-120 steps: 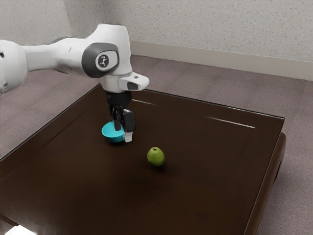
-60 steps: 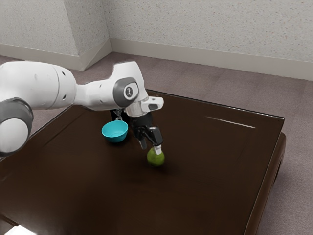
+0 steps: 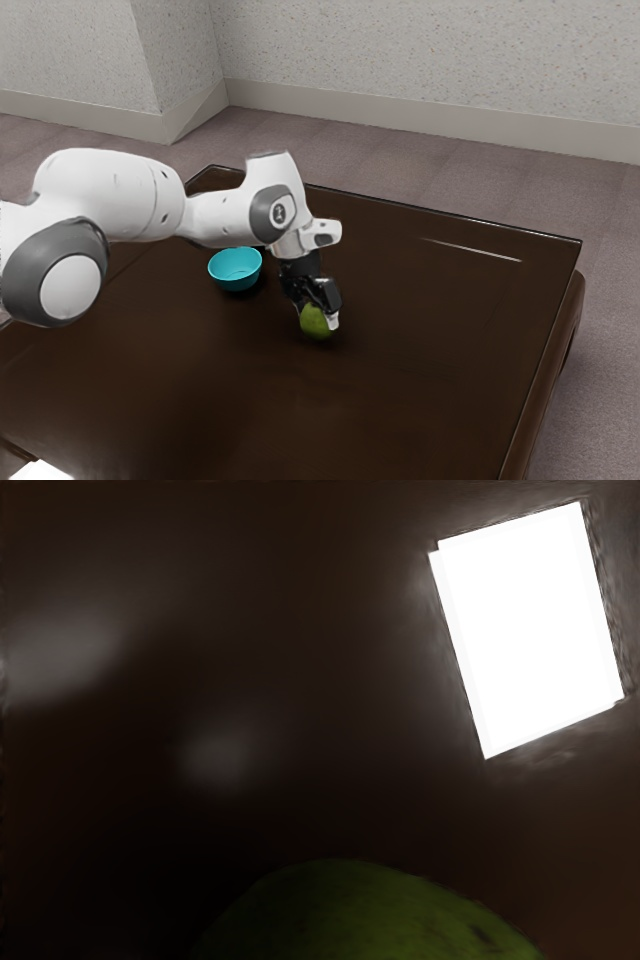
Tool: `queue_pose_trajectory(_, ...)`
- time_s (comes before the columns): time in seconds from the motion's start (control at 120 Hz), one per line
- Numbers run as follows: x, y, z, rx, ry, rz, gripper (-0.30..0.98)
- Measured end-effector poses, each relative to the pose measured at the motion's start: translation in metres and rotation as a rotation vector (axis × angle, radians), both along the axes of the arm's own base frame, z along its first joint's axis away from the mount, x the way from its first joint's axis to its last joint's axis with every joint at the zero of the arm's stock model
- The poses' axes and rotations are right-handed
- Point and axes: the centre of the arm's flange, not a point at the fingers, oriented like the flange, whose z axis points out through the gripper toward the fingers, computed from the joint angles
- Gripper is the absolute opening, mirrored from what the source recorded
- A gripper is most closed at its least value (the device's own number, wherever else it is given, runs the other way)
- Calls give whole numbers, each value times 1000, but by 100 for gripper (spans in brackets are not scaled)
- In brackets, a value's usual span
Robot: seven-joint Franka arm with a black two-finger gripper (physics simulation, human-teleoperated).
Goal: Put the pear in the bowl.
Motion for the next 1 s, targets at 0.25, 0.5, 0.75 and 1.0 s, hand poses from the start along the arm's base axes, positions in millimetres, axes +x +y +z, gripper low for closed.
queue_pose_trajectory(0.25, 2, 2, 0, 1, -8, 8, 46)
queue_pose_trajectory(0.5, 5, 16, 21, 20, -36, 25, 35)
queue_pose_trajectory(0.75, 8, 62, 80, 88, -105, 71, 29)
queue_pose_trajectory(1.0, 8, 119, 102, 251, -68, 64, 29)
